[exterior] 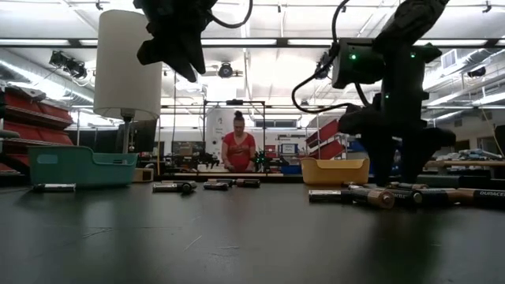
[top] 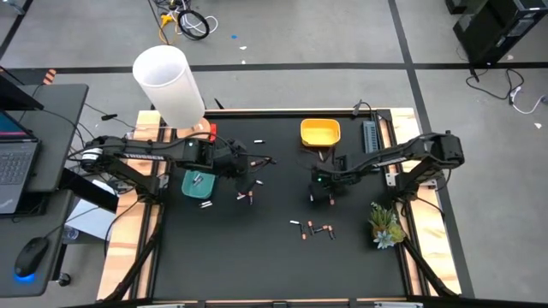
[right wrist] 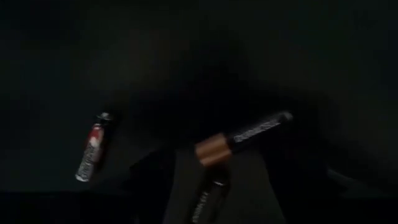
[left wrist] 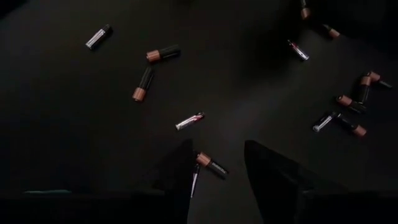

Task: Sort batteries
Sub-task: Put the black battery into the yellow bin

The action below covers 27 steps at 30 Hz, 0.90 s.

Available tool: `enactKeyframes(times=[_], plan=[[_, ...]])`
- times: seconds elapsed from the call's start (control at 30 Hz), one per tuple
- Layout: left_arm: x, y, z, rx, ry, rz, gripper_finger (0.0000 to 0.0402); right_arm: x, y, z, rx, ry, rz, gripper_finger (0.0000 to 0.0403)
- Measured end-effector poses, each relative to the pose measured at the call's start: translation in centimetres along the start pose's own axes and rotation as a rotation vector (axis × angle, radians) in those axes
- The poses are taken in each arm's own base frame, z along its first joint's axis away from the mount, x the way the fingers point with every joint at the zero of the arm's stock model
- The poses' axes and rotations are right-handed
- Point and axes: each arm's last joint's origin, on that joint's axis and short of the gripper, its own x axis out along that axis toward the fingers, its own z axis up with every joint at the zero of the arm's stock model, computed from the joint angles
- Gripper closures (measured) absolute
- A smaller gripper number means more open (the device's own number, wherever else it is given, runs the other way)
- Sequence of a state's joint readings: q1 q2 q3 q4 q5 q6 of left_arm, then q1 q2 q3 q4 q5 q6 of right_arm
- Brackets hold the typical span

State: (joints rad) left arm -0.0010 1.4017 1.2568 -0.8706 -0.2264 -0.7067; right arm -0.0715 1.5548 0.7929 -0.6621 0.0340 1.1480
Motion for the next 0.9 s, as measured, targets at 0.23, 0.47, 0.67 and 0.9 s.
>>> enactKeyframes(times=[0.23,0.47,0.67,0.9], plan=[[0.0,0.0,-0.1,0.028,0.027,-0.016,0.0245,0.6,0.1,0.3,0.007,-0.048,-0.033,0.0160],[0.0,0.0,-0.2,0.048,0.043,-0.024,0.0245,0.9,-0.3,1.4,0.002,-0.040,-0.041,0.0175],[0.0,0.0,-0.3,0.049,0.061,-0.039,0.0245,0.3,-0.2,2.2,-0.227,0.013,-0.033,0.0173],[0.0,0.0,-0.3,0.051,0.065,-0.043,0.0245,-2.5,-0.4,1.6,-0.549,0.054,-0.046,0.0156]])
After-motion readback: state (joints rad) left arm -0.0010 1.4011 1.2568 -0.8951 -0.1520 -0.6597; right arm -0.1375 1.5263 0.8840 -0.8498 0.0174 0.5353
